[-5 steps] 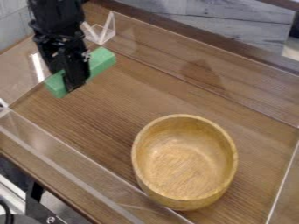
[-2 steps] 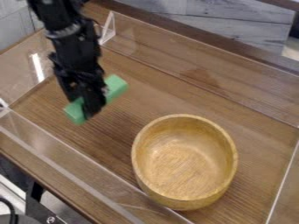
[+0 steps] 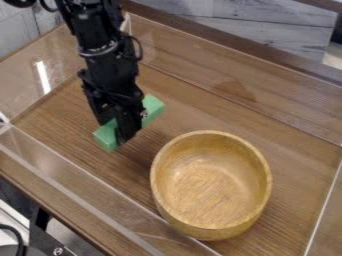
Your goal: Remove the green block from inside the brown bowl and put it on the table
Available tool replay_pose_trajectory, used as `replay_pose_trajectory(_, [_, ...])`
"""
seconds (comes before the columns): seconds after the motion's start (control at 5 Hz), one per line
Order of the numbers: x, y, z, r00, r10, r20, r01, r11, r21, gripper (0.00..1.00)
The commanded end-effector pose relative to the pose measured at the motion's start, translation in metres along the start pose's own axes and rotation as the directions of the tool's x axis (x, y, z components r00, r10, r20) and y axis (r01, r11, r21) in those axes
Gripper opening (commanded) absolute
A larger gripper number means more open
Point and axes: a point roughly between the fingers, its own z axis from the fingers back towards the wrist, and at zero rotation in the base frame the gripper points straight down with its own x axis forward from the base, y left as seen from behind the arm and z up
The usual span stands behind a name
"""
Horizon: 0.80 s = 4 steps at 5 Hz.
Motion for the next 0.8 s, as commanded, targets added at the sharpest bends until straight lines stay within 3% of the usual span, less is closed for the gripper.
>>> replay_pose_trajectory(0.0, [0.0106, -0.0009, 0.0056, 0.999, -0.014, 0.042, 0.013, 1.000, 0.020, 0.00])
replay_pose_trajectory(0.6, [0.0163, -0.0049, 0.0009, 0.998, -0.015, 0.058, 0.015, 1.000, 0.007, 0.00])
